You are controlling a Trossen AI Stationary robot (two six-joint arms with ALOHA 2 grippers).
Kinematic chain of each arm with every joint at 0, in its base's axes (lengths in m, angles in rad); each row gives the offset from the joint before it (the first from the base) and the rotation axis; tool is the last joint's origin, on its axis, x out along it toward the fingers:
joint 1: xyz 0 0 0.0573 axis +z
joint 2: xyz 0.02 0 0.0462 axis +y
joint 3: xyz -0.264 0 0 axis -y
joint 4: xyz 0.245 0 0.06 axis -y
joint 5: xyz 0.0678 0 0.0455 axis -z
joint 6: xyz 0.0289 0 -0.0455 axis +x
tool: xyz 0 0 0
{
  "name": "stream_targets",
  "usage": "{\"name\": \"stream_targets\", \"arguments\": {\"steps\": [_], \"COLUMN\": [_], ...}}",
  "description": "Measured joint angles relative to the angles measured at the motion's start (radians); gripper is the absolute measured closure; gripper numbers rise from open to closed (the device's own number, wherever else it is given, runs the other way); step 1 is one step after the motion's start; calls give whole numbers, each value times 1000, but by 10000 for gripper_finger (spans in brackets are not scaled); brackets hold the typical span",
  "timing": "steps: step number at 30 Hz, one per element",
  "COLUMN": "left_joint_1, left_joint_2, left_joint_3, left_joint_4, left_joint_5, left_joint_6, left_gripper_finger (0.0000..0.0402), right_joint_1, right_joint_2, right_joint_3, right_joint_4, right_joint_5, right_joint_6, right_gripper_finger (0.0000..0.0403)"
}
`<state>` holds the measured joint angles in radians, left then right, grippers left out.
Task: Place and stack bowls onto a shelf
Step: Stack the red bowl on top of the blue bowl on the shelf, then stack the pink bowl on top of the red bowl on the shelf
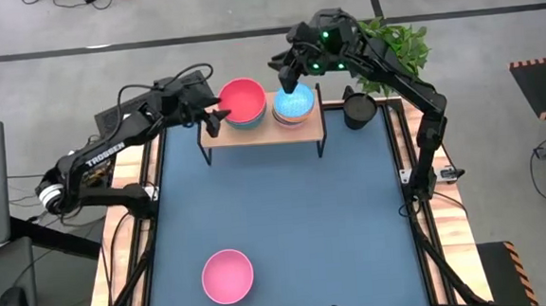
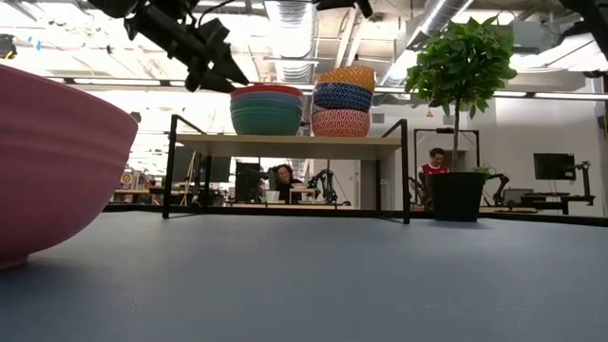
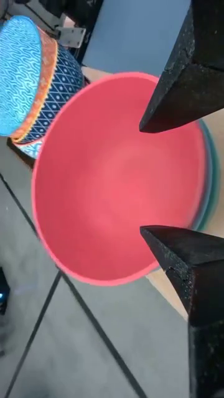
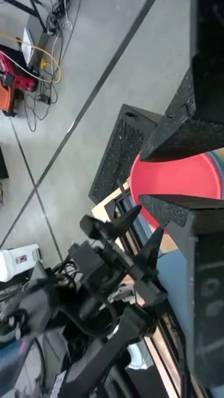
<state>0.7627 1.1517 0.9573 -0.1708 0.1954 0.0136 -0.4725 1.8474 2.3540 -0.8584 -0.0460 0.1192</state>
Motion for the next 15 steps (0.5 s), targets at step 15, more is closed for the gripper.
{"name": "stream_targets", "arguments": {"steps": [15], "left_joint_1": [-49], "left_joint_2": [-227], "left_joint_3": [78], "left_joint_4": [-270], "left_joint_5": [294], "left_joint_6": [-152], "left_gripper_finger": [161], "right_joint_1": [8], "right_joint_2": [27], "right_joint_3": [-6], "right_joint_4": [-59], "right_joint_5": [-38], "right_joint_6": [-53], "right_gripper_finger": [285]}}
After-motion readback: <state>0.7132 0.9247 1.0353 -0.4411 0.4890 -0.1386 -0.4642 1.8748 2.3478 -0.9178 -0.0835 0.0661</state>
